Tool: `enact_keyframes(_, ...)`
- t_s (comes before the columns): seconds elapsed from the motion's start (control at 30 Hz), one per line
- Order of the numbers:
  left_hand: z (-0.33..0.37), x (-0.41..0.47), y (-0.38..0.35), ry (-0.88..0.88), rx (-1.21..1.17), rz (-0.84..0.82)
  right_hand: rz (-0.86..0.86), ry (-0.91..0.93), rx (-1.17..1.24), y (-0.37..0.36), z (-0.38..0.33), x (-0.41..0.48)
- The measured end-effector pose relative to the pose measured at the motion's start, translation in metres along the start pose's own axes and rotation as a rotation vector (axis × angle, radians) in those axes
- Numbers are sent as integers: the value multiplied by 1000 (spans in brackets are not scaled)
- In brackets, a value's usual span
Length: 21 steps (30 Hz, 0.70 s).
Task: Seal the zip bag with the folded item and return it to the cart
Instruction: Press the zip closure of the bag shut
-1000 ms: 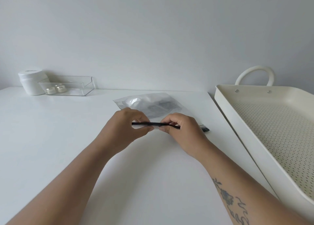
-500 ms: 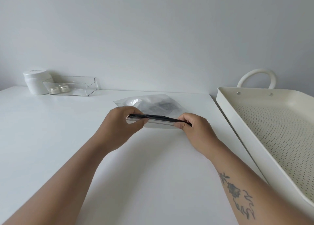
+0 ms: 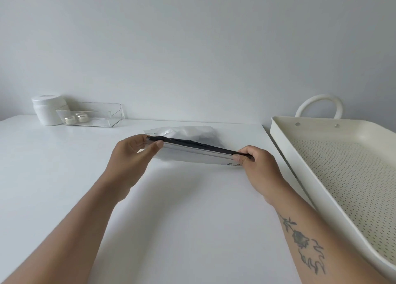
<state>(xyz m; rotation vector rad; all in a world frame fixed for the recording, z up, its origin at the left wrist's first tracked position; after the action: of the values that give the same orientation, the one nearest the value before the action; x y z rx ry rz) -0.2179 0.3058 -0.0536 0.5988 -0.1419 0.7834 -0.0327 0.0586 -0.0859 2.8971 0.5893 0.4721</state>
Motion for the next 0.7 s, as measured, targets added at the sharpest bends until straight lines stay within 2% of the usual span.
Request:
enact_keyframes(0.23,-10,2,-1,72,-181,25,58,23,47,7,1,2)
enact_keyframes(0.27,-10,2,-1,64,-122,67,47,24,57,6,1,3)
enact_keyframes(0.33,1,-1,6,-22,161,208,4,38,51,1,-1,1)
enact_keyframes(0.4,30,-10,2,-239,486,290,-62,85,1,-11,-9,-3)
enact_keyframes(0.5,65,-26,-34,-495,816,226,-159,166,-23,-33,-23,-12)
enact_keyframes(0.6,74,-30,-61,-532,900,106,-178,158,46,-45,-26,-17)
enact_keyframes(0.7,70,-30,-68,-532,784,17,-189,64,197,-52,-23,-20)
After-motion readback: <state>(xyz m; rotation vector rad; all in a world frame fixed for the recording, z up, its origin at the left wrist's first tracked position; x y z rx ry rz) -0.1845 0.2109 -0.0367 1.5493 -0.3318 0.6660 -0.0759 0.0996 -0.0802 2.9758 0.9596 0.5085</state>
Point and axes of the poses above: each hand's wrist, its own x-axis towards the middle knuckle, its own y-axis out of the back of the hand, z = x × y, the point moved 9 cm from there along x, towards the middle knuckle, and after that the axes turned 14 degrees about x, right-handed, at the moved point
